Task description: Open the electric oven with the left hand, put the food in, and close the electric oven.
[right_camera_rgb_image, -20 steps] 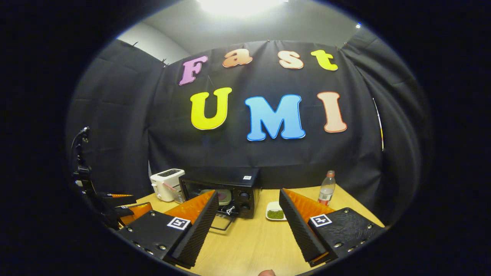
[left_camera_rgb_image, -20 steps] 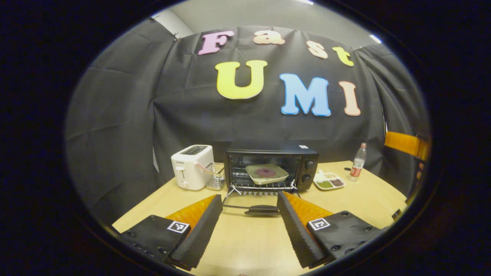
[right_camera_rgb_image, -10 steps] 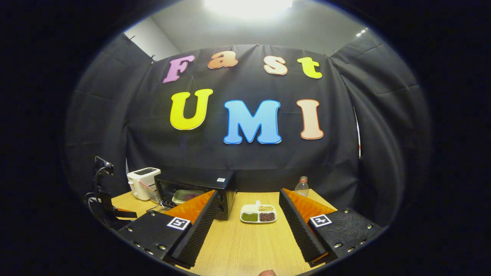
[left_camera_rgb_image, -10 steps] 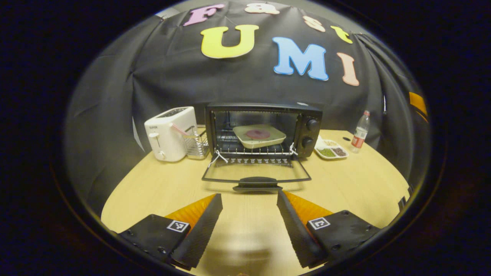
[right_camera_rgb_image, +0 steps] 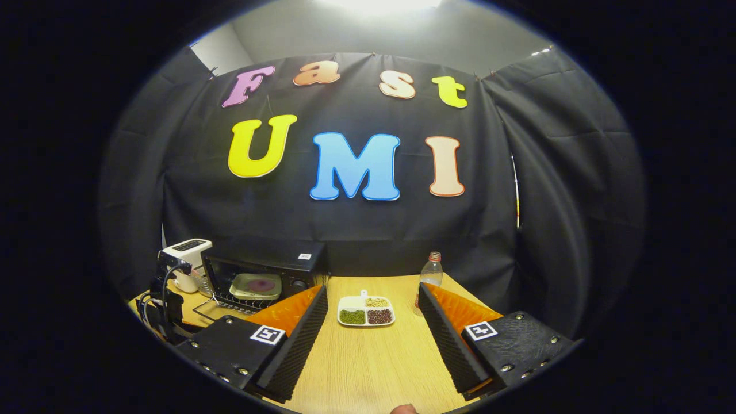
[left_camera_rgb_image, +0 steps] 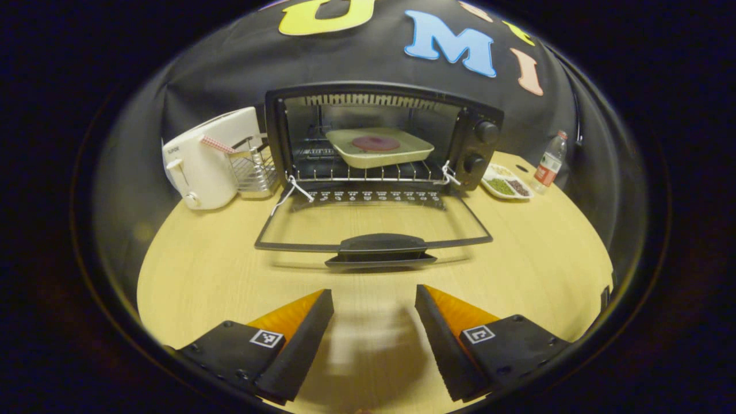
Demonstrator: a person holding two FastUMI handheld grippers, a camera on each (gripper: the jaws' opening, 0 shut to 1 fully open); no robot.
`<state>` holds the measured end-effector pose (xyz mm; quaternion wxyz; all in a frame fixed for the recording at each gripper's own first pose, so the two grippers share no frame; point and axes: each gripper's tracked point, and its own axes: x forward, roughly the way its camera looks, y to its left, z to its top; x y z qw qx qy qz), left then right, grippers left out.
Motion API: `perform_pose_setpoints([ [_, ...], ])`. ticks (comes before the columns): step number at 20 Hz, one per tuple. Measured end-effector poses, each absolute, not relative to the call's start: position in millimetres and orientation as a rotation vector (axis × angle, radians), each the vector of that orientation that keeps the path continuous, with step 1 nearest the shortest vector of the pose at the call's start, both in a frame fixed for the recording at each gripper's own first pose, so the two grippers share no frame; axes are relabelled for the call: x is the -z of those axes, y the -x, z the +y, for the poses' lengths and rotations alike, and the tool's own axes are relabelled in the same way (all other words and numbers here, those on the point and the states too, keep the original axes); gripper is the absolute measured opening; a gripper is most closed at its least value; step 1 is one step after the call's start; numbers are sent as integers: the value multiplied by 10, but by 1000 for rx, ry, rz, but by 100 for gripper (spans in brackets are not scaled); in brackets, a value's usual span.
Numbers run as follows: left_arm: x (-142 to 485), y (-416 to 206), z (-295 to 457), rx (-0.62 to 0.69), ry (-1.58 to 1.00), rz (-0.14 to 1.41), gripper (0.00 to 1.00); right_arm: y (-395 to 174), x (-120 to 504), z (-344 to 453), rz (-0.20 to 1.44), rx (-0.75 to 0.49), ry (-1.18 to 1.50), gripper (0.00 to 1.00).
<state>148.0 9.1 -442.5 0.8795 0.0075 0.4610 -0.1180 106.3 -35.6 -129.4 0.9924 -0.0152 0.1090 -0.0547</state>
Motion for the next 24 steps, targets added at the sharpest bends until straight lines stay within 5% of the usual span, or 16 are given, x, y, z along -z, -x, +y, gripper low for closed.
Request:
perform_pose_setpoints([
  [5, 4593, -1679, -6, 282, -52, 1010, 100, -1095, 1402, -328, 252, 132, 55, 98],
  [7, 4600, -1715, -14, 278, -61, 1025, 92, -1105, 1421, -294, 262, 133, 68, 98],
  [9, 4602, -1730, -22, 269, -41, 1019, 100, -1125, 1435, -267, 266, 136, 70, 98],
  [12, 4585, -1738, -29, 241, -12, 1012, 91, -1154, 1439, -212, 261, 122, 76, 98],
  [13, 4568, -1741, -25, 237, -14, 1003, 97, -1177, 1438, -193, 259, 118, 83, 98],
  [24, 4121, -1802, -30, 210, -3, 851, 100, -1229, 1408, -53, 247, 56, 68, 98],
])
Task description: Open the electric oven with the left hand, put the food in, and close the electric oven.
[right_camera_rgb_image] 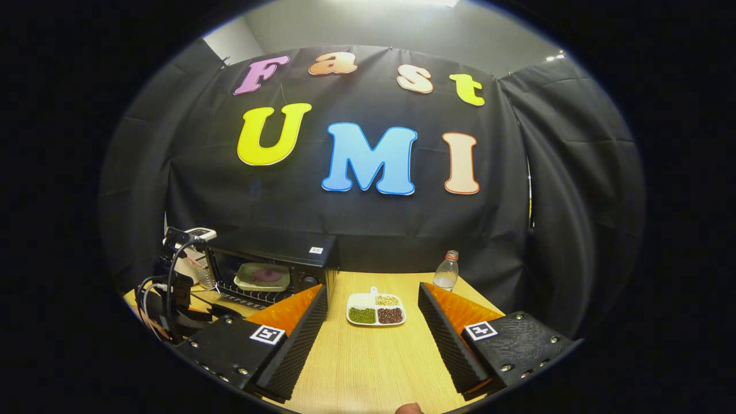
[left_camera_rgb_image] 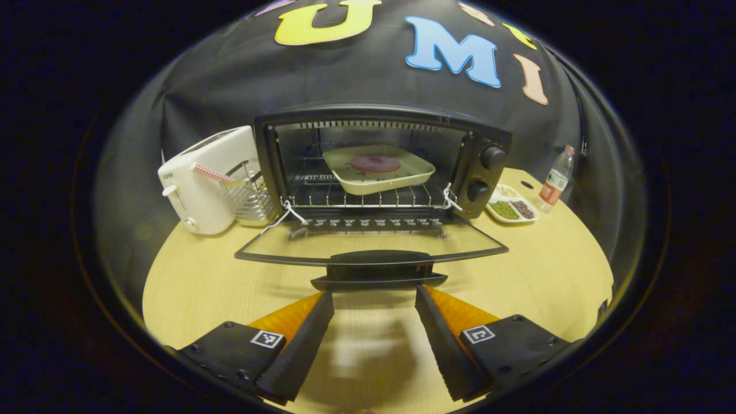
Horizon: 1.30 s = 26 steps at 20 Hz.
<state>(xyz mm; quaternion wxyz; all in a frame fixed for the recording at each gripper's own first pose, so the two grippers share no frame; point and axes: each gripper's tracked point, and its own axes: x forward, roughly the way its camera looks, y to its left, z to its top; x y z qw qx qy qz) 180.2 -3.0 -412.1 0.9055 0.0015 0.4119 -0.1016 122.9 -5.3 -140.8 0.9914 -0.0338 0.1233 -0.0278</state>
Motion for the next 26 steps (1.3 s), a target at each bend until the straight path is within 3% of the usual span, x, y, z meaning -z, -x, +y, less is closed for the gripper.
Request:
perform_pose_setpoints([
  [8, 3741, -2073, -69, 219, -48, 720, 97, -1276, 1408, -10, 248, 27, 66, 98],
  [15, 3447, -2590, -137, 239, -61, 606, 100, -1313, 1396, -9, 242, 29, 71, 98],
  [17, 3310, -2740, -167, 244, -49, 539, 96, -1316, 1394, -12, 245, 32, 66, 98],
  [21, 2691, -2852, -173, 232, -15, 356, 100, -1326, 1352, -19, 220, 40, 30, 98],
  [26, 1866, -2470, -267, 203, 14, 198, 97, -1204, 1030, -129, 136, 23, -1, 98],
])
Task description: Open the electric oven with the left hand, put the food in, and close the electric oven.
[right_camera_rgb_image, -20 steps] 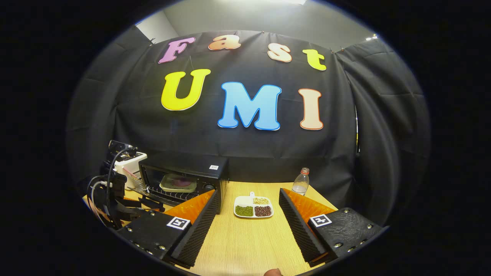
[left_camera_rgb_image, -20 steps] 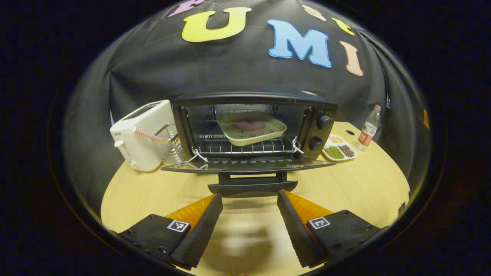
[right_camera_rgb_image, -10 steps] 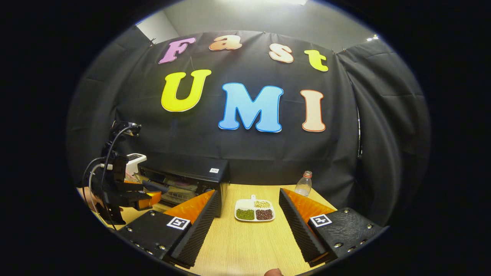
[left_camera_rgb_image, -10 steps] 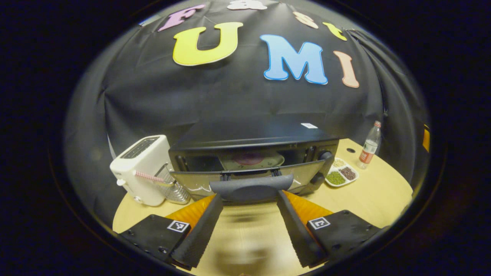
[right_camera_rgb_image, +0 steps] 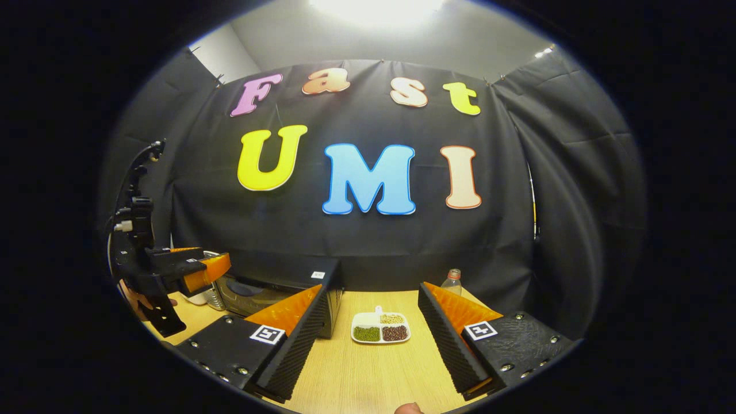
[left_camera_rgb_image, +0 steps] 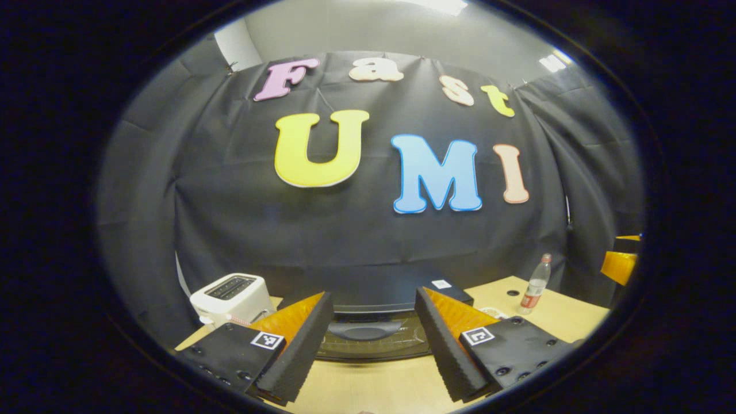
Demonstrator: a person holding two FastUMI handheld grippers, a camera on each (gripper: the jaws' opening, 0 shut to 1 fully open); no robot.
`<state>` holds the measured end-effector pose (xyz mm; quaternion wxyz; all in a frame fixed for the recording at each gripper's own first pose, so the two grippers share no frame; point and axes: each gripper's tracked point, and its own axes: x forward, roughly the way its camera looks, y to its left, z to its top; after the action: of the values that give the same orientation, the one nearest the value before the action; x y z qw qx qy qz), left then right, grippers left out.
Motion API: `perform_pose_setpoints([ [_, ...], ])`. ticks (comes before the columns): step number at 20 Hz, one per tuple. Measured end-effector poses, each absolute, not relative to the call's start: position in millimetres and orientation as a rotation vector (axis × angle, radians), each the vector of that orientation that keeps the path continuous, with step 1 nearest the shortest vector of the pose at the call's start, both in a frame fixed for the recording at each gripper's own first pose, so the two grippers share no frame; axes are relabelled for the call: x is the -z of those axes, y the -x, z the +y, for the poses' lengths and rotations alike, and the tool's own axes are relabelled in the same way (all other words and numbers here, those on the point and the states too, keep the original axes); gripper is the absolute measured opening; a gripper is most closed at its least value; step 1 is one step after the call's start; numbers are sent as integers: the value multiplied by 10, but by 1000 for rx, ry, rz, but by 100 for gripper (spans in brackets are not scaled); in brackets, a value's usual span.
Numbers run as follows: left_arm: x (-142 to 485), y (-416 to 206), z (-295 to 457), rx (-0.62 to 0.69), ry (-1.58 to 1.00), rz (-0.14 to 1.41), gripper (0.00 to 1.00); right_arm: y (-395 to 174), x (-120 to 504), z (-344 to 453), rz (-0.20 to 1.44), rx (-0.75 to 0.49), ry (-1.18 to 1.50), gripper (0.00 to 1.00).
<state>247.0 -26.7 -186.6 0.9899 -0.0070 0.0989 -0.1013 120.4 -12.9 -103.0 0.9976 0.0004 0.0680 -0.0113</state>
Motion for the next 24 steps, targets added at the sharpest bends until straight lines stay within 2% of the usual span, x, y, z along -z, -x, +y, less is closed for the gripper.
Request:
perform_pose_setpoints([
  [2, 1594, -2219, -323, 192, 28, 165, 96, -1106, 834, -239, 124, -11, -38, 98],
  [4, 1399, -1941, -353, 165, 43, 149, 100, -961, 685, -256, 107, -50, -75, 98],
  [6, 1247, -1618, -367, 142, 44, 141, 96, -808, 559, -401, 85, -50, -85, 98],
  [9, 1056, -1171, -442, 128, 33, 137, 100, -534, 478, -595, 70, -49, -77, 98],
  [13, 772, -680, -409, 77, 4, 97, 96, -230, 451, -759, 24, -49, -26, 98],
  [15, 663, -437, -387, 66, -3, 87, 100, -86, 484, -761, 36, -58, -27, 98],
  [21, 541, -71, -103, 31, 38, 80, 100, 93, 417, -647, 28, -76, -60, 98],
  [22, 529, -48, -72, 37, 36, 80, 96, 108, 396, -616, 31, -79, -71, 98],
  [24, 466, -58, -26, 47, 10, 64, 100, 129, 303, -560, 18, -87, -78, 98],
])
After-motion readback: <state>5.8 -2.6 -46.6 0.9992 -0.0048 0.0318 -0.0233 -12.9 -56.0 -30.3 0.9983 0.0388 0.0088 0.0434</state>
